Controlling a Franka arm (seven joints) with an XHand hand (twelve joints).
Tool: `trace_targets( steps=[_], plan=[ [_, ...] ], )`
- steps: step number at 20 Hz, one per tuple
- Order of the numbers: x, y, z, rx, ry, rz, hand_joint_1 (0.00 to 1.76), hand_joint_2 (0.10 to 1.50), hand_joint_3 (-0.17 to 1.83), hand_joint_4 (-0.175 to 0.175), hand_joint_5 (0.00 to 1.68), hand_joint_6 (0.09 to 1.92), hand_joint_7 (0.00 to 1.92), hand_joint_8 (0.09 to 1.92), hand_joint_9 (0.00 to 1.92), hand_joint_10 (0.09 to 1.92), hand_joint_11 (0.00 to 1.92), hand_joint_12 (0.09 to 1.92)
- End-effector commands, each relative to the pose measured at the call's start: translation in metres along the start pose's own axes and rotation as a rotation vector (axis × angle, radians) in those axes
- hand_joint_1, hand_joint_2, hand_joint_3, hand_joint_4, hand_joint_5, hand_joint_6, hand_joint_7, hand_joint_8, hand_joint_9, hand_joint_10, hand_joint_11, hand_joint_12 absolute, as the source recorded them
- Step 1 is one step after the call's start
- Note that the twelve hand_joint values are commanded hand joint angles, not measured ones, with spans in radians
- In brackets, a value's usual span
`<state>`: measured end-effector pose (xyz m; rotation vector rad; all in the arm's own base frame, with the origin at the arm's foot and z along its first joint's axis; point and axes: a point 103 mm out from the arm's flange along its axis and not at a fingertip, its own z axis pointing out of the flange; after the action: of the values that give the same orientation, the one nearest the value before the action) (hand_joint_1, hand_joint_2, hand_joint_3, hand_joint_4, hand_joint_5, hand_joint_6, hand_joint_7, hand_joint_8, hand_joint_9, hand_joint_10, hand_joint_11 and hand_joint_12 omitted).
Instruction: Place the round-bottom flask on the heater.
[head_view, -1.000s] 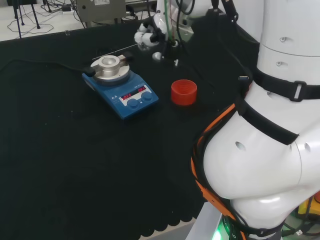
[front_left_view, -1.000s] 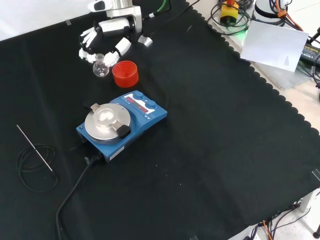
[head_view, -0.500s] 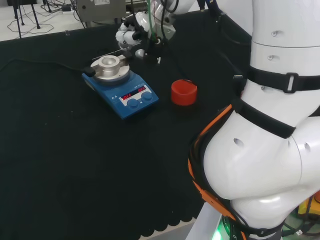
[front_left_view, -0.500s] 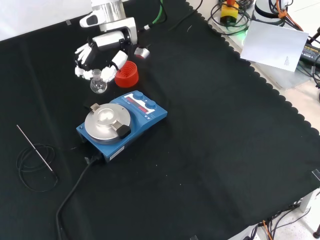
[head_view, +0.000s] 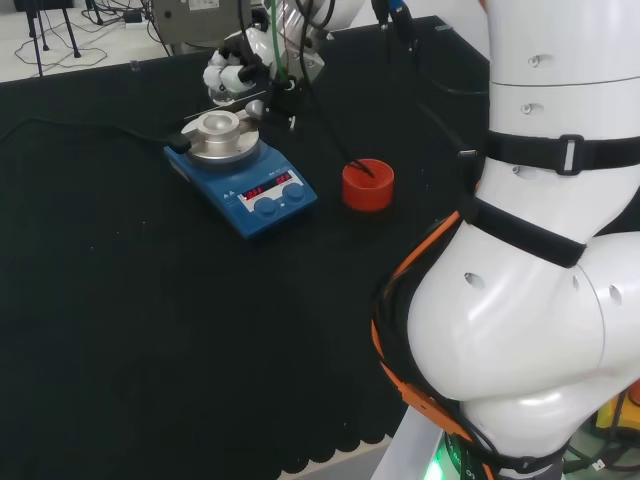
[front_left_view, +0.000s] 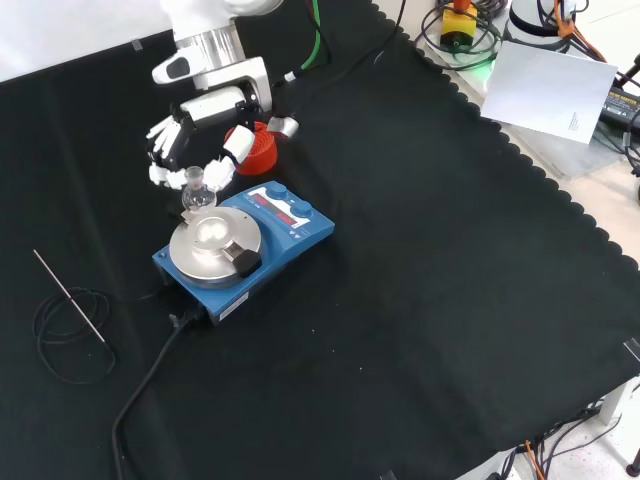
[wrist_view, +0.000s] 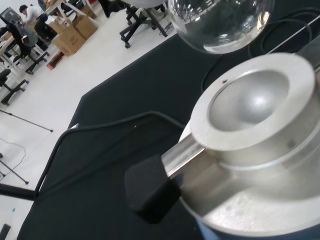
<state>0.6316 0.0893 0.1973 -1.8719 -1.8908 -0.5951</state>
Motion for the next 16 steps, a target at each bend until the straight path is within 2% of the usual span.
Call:
trace_targets(
  steps=[1,9,16],
  plan=[
    [0.007,0.000,0.014,0.029,-0.001,-0.014,1.09,1.16,-0.17,0.057,1.06,0.95,0.57,0.54,0.73,0.53,0.25,1.29],
    [-0.004,0.001,0.023,0.044,-0.004,0.005,1.09,1.16,-0.17,0.053,1.06,0.94,0.57,0.54,0.73,0.53,0.25,1.29],
    [-0.011,0.006,0.021,0.035,0.000,0.008,1.09,1.16,-0.17,0.052,1.06,0.93,0.58,0.54,0.73,0.53,0.25,1.29]
  ],
)
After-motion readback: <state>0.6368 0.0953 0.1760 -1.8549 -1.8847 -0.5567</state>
